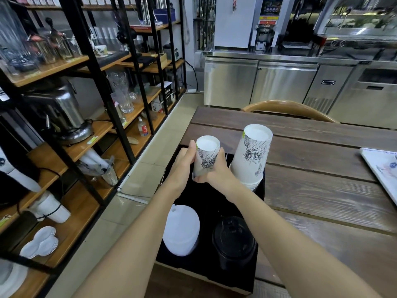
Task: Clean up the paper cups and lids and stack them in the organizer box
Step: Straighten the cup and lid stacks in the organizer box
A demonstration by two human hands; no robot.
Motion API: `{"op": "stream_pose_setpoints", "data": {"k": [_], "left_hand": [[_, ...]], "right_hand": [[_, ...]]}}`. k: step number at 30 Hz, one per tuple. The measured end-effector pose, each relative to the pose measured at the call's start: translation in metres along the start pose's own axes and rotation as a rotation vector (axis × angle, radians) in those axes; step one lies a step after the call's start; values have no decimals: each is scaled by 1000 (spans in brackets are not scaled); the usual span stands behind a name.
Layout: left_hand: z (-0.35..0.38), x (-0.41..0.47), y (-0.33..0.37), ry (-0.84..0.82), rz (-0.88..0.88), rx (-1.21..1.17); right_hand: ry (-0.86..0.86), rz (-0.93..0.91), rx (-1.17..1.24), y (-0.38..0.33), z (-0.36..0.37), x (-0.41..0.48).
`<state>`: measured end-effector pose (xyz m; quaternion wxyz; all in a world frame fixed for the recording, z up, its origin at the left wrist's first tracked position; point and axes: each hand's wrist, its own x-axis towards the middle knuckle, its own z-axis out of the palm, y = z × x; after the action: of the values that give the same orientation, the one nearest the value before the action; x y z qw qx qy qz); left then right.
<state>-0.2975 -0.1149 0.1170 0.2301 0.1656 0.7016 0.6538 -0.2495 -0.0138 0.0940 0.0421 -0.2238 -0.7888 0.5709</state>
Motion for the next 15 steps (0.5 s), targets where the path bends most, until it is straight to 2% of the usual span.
{"op": "stream_pose_setpoints", "data": {"k": [5,8,10,13,15], "left_hand": [[-1,-5,-2,43,20,27],[-1,-10,-1,64,20,-1],[0,-15,-7,146,54,34],[8,-34,-13,320,160,44],[16,-50,-15,352,195,71]], "right_hand": [[-20,-21,-17,-19,-7,-15],[-62,-38,100,-23,-10,-24],[-4,-57,110,-21,-13,-32],[120,-130,-40,-13,-20,-47],[172,-165,-124,-4,-24,-59]]}}
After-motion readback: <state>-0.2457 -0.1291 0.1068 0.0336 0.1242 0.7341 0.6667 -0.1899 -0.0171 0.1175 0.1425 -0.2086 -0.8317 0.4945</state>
